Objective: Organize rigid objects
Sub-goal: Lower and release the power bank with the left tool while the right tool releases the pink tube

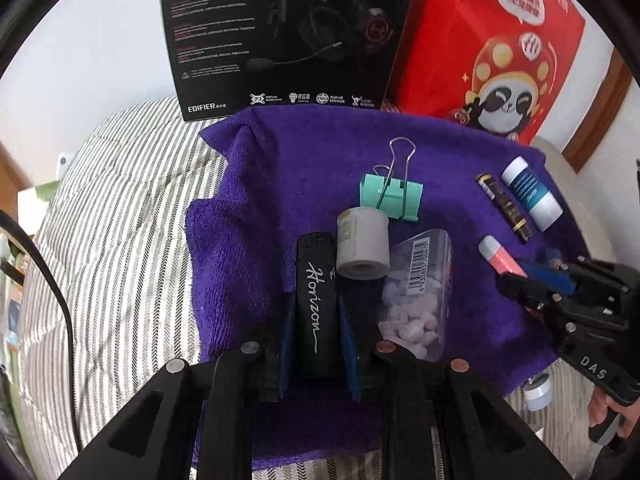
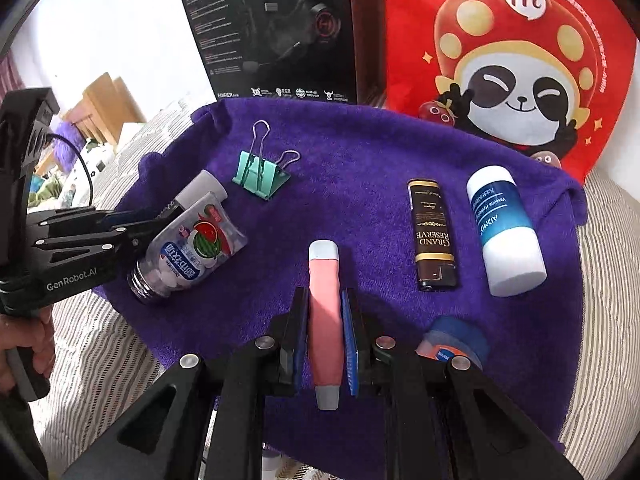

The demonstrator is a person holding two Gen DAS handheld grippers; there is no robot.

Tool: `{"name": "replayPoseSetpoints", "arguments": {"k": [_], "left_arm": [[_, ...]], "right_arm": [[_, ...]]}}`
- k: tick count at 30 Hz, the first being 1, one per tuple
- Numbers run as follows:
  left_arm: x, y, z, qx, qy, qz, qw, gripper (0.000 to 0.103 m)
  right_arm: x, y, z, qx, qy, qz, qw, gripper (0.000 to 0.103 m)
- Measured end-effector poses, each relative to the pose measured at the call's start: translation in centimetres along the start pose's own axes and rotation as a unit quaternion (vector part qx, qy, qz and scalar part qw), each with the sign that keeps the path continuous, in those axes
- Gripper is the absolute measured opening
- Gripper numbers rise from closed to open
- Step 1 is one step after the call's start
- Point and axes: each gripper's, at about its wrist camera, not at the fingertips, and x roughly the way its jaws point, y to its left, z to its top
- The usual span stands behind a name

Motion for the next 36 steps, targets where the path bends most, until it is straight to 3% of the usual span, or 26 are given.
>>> {"name": "replayPoseSetpoints", "arguments": {"k": [12, 18, 22, 23, 26, 27, 29, 31, 36], "left_arm": [[0.4, -0.1, 0.0, 0.010, 0.016, 0.006, 0.9998, 0.021], [-0.5, -0.1, -0.6, -0.001, 0.018, 0.010, 0.9998, 0.036], [-1.9, -0.3, -1.4, -0.007, 0.008, -0.002, 0.9999, 0.052], [-2.2, -0.5, -1.6, -0.007, 0.003, 0.002, 1.0000, 0.065], [-3.3, -0.7, -2.2, -0.011, -0.009, -0.005, 0.9999, 0.076], [-3.6, -0.8, -2.5, -0.013, -0.011, -0.007, 0.9998, 0.077], [-4.3, -0.9, -2.9, -0.015, -0.014, -0.008, 0.9997, 0.079], [-4.8, -1.0, -3.4, -0.016, -0.014, -0.010, 0.9997, 0.079], [-6.3, -1.7, -5.4, -0.017, -0.027, -0.023, 0.9992, 0.086]], "right_arm": [[-0.1, -0.2, 0.2, -0.022, 0.007, 0.017, 1.000, 0.018], [-1.3, -0.6, 0.0, -0.010, 0.005, 0.026, 1.000, 0.021], [-3.5, -0.5, -0.5, -0.008, -0.014, 0.023, 1.000, 0.048], [-4.1, -0.4, -0.7, -0.008, -0.020, 0.022, 1.000, 0.050], [-5.8, -0.4, -1.5, 0.001, -0.032, 0.021, 0.999, 0.054], [-6.1, -0.4, -1.7, 0.004, -0.033, 0.022, 0.999, 0.057], [-7.3, -0.5, -2.6, 0.013, -0.042, 0.016, 0.999, 0.074], [-8.3, -0.8, -3.5, 0.023, -0.047, 0.010, 0.999, 0.083], [-9.7, -1.7, -6.1, 0.053, -0.044, -0.002, 0.998, 0.092]]}}
